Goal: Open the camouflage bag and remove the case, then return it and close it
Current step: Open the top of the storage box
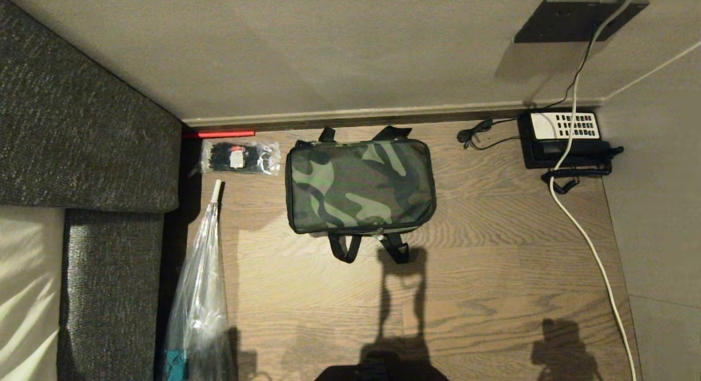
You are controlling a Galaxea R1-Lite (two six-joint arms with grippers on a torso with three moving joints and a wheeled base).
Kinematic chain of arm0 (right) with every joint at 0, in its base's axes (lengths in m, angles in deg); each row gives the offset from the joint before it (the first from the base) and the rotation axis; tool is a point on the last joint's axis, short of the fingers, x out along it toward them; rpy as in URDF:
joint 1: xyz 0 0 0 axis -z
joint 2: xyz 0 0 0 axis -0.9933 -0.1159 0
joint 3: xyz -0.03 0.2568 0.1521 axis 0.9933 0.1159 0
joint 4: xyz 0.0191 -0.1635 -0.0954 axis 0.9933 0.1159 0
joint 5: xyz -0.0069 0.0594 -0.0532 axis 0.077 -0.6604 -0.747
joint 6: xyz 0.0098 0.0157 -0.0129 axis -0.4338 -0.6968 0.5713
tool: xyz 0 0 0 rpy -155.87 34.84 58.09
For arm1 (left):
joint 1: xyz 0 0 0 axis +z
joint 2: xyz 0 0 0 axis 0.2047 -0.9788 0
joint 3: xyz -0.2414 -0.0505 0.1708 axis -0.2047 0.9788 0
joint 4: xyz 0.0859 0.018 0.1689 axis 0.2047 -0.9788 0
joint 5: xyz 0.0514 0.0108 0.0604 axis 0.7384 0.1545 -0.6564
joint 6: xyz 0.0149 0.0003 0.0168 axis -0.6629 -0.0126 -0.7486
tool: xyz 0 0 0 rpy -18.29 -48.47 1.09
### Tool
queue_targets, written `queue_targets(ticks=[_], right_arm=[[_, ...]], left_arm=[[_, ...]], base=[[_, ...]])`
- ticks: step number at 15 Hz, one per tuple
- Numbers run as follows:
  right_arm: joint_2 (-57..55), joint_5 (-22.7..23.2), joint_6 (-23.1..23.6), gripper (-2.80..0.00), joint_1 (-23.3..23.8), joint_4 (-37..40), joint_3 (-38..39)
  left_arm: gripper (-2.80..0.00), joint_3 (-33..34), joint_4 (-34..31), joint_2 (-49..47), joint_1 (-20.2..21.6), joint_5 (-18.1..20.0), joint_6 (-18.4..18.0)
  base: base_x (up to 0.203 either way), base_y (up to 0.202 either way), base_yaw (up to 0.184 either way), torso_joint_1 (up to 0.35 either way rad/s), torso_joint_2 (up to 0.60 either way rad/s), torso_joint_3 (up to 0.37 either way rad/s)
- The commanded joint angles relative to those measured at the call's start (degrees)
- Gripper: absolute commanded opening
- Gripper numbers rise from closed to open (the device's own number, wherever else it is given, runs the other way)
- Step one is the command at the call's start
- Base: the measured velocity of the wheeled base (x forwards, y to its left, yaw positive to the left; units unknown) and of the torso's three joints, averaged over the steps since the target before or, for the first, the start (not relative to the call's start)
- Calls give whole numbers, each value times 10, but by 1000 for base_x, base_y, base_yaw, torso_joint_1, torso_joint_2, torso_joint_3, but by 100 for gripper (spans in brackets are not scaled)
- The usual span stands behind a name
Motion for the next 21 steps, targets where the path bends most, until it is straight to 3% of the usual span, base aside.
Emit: queue_targets(ticks=[1, 3, 5, 7, 13, 16, 21], right_arm=[[0, -5, -1, -280, 0, 13, -24], [0, -10, 0, -280, 0, 112, -129], [0, -10, -3, -280, 0, 307, -248], [0, -7, -3, -280, 0, 398, -311], [-1, -4, -5, -280, 0, 410, -283], [-19, 12, -34, -280, 0, 439, -272], [-274, 44, -114, -280, -24, 360, -323]], left_arm=[[-280, 0, 0, 1, 0, 0, 0], [-280, 0, 0, 1, 0, 0, 0], [-280, 0, 0, 1, 0, 0, 0], [-280, 0, 0, 1, 0, 0, 0], [-280, 0, 0, 1, 0, 0, 0], [-280, 0, 0, 1, 0, 0, 0], [-280, 0, 0, 1, 0, 0, -1]], base=[[0, 0, 0, 0, 0, 0], [0, 0, 0, 0, 0, 0], [0, 0, 0, 0, 0, 0], [0, 0, 0, 0, 0, 0], [0, 0, 0, 0, 0, 0], [0, 0, 0, 0, 0, 0], [0, 0, 0, 0, 0, 0]])
